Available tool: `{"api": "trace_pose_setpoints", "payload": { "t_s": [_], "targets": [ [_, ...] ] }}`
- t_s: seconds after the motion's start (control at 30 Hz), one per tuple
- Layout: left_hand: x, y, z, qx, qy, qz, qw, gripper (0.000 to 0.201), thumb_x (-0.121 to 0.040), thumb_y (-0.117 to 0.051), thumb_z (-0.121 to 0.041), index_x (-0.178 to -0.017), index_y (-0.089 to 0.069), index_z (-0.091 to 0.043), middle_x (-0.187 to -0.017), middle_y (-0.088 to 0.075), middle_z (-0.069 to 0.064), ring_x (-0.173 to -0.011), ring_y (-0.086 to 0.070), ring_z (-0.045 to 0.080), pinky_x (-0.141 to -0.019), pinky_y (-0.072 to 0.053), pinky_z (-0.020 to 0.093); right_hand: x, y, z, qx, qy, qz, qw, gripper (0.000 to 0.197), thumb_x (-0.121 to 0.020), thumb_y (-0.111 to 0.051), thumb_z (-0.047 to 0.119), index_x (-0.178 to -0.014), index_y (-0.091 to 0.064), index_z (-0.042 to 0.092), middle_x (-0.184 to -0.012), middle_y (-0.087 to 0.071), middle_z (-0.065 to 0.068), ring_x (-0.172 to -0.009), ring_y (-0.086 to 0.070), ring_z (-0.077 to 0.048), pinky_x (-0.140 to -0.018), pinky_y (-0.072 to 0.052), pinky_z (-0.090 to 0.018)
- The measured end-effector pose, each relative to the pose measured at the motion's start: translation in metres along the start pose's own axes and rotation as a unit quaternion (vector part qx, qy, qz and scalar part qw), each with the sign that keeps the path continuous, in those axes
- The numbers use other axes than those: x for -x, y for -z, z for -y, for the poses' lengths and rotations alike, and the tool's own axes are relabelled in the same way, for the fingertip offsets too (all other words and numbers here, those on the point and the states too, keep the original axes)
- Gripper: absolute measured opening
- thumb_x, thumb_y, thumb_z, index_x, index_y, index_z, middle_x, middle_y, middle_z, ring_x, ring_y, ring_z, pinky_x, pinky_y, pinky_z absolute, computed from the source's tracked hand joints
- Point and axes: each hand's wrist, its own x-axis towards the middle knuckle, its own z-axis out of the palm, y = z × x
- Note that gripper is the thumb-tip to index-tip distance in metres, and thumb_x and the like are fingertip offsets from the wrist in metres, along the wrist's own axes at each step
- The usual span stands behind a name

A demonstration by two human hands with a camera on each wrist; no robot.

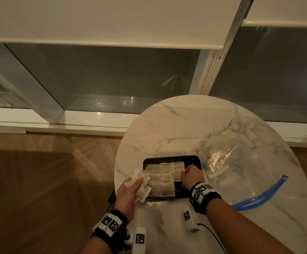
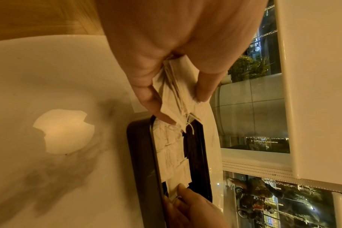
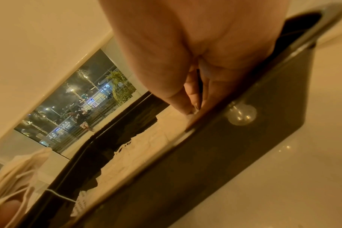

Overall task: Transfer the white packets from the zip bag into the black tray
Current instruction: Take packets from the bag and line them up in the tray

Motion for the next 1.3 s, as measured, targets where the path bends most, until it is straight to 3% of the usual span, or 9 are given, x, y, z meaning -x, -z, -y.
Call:
{"api": "trace_pose_setpoints", "payload": {
  "t_s": [0.13,0.27,0.43,0.6,0.7,0.87,1.03,1.2,1.3],
  "targets": [
    [-0.001,0.001,0.0,-0.006,0.002,-0.002,1.0,0.031,-0.092,-0.068,-0.013,-0.122,-0.064,-0.012,-0.115,-0.072,0.016,-0.108,-0.068,0.036,-0.093,-0.055,0.048,0.003,0.004,0.003,0.009,0.01,-0.01,1.0,0.014,-0.088,-0.059,0.029,-0.085,-0.055,0.016,-0.079,-0.068,-0.008,-0.068,-0.069,-0.025,-0.067,-0.061,-0.038],
    [0.0,0.0,0.0,-0.001,-0.001,-0.005,1.0,0.029,-0.092,-0.067,-0.012,-0.121,-0.064,-0.01,-0.115,-0.072,0.017,-0.109,-0.068,0.038,-0.086,-0.056,0.045,0.006,0.007,0.006,0.01,0.019,-0.014,1.0,0.015,-0.088,-0.059,0.028,-0.089,-0.054,0.013,-0.085,-0.065,-0.01,-0.075,-0.067,-0.028,-0.07,-0.061,-0.041],
    [-0.001,-0.001,0.0,-0.002,-0.001,-0.008,1.0,0.029,-0.093,-0.067,-0.012,-0.122,-0.064,-0.01,-0.116,-0.072,0.018,-0.109,-0.068,0.038,-0.084,-0.057,0.044,0.012,0.013,0.011,0.039,0.05,-0.028,0.998,0.018,-0.091,-0.057,0.023,-0.104,-0.054,0.009,-0.095,-0.065,-0.011,-0.086,-0.063,-0.027,-0.073,-0.053,-0.034],
    [0.0,-0.003,-0.002,-0.001,-0.006,-0.008,1.0,0.029,-0.094,-0.065,-0.011,-0.123,-0.063,-0.009,-0.116,-0.071,0.018,-0.11,-0.067,0.039,-0.08,-0.057,0.041,0.018,0.018,0.015,0.112,0.133,-0.007,0.985,0.03,-0.092,-0.055,0.026,-0.121,-0.048,0.024,-0.102,-0.06,-0.003,-0.087,-0.06,-0.022,-0.069,-0.05,-0.034],
    [0.001,-0.003,-0.002,-0.003,-0.007,-0.009,1.0,0.029,-0.094,-0.065,-0.012,-0.123,-0.063,-0.009,-0.116,-0.072,0.018,-0.11,-0.067,0.038,-0.08,-0.057,0.04,0.016,0.017,0.016,0.125,0.145,0.017,0.981,0.041,-0.09,-0.056,0.031,-0.13,-0.046,0.031,-0.114,-0.059,-0.003,-0.098,-0.061,-0.023,-0.081,-0.055,-0.039],
    [0.003,-0.003,-0.003,-0.006,-0.007,-0.01,1.0,0.029,-0.094,-0.065,-0.012,-0.123,-0.063,-0.009,-0.116,-0.072,0.017,-0.109,-0.068,0.037,-0.087,-0.057,0.044,0.014,0.017,0.018,0.152,0.152,0.032,0.976,0.039,-0.089,-0.058,0.034,-0.127,-0.049,0.033,-0.118,-0.059,-0.002,-0.104,-0.06,-0.022,-0.083,-0.055,-0.04],
    [0.006,-0.003,-0.005,-0.005,-0.011,-0.007,1.0,0.026,-0.094,-0.065,-0.011,-0.121,-0.064,-0.01,-0.111,-0.074,0.015,-0.102,-0.071,0.032,-0.083,-0.057,0.041,0.016,0.019,0.02,0.137,0.156,0.03,0.978,0.036,-0.087,-0.061,0.031,-0.122,-0.051,0.031,-0.115,-0.058,-0.001,-0.101,-0.059,-0.021,-0.082,-0.054,-0.039],
    [0.009,-0.002,-0.006,-0.006,-0.014,0.004,1.0,0.023,-0.096,-0.062,-0.01,-0.118,-0.064,-0.01,-0.105,-0.076,0.014,-0.09,-0.074,0.027,-0.075,-0.06,0.038,0.018,0.022,0.015,0.103,0.144,0.017,0.984,0.043,-0.08,-0.065,0.015,-0.12,-0.051,0.024,-0.111,-0.053,-0.004,-0.087,-0.053,-0.019,-0.078,-0.052,-0.032],
    [0.009,-0.002,-0.006,-0.008,-0.012,-0.003,1.0,0.024,-0.095,-0.063,-0.01,-0.12,-0.064,-0.01,-0.108,-0.075,0.015,-0.091,-0.074,0.028,-0.076,-0.059,0.038,0.02,0.021,0.01,0.111,0.138,0.028,0.984,0.052,-0.077,-0.067,0.009,-0.124,-0.049,0.023,-0.113,-0.049,-0.006,-0.09,-0.058,-0.024,-0.081,-0.053,-0.033]
  ]
}}
